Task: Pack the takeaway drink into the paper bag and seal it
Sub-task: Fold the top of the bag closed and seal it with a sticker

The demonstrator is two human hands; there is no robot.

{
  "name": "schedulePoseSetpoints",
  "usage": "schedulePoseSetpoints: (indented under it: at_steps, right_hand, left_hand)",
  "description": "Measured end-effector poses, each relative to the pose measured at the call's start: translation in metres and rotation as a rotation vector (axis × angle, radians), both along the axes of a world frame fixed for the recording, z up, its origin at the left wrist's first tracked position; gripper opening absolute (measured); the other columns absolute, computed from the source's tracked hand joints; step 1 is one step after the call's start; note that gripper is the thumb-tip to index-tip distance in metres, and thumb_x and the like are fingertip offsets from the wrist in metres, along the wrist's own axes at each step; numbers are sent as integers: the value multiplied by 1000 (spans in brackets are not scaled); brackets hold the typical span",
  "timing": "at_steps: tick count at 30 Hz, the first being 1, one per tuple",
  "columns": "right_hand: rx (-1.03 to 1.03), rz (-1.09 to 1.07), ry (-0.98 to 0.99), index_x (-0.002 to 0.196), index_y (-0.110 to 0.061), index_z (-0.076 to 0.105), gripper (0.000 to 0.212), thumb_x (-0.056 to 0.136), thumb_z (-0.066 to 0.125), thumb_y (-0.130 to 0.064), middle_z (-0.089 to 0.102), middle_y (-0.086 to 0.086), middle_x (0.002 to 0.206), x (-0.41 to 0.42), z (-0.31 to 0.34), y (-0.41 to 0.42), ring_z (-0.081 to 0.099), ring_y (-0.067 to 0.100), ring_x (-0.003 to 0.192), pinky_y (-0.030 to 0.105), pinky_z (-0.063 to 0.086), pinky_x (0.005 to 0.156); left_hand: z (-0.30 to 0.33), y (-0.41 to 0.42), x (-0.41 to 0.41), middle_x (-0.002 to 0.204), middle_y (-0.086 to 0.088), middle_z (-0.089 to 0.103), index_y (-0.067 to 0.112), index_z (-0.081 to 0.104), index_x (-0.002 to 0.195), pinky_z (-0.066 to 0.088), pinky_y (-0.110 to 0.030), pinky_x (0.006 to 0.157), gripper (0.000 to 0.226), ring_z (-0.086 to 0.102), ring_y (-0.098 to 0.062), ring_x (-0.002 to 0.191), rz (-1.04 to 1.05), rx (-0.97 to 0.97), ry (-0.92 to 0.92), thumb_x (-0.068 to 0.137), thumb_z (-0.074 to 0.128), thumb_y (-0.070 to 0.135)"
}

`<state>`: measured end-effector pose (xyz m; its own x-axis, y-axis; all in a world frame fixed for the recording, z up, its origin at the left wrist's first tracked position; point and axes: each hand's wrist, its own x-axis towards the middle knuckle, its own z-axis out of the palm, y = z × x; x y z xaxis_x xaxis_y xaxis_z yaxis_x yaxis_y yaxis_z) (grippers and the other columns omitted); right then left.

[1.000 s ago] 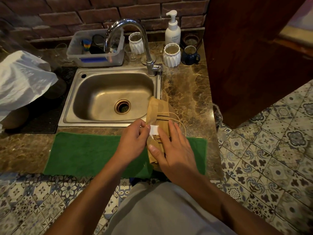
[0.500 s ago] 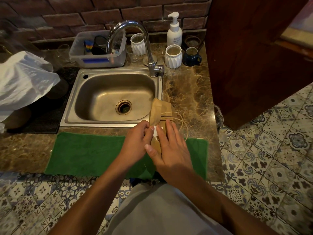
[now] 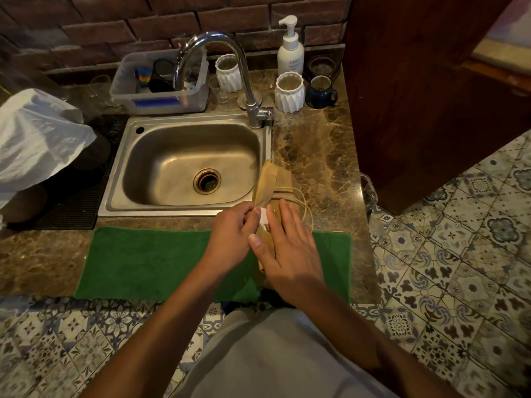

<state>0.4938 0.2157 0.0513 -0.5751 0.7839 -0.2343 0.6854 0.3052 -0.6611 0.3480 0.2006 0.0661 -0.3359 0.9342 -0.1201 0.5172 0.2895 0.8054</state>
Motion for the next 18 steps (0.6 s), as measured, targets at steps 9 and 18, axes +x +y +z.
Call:
schedulePoseSetpoints:
  at_steps: [9, 18]
  right_hand:
    - [8, 34, -62, 165, -26, 8, 100, 85, -15, -80, -13, 2, 174, -1, 5, 5, -18, 18, 159, 46, -2, 129]
    - [123, -80, 222, 151, -23, 47, 57, 101, 44, -51, 25, -1, 169, 19, 43, 11, 22, 14, 153, 38, 28, 119]
  left_hand:
    - [-3, -4, -4, 63, 5, 60, 9, 72, 91, 33, -18, 50, 24, 50, -5, 56, 6, -10, 28, 104, 54, 16]
    - [7, -10, -13, 64, 1, 68, 19, 72, 106, 54, -40, 56, 17, 67, -17, 60, 124, -45, 69, 101, 60, 30]
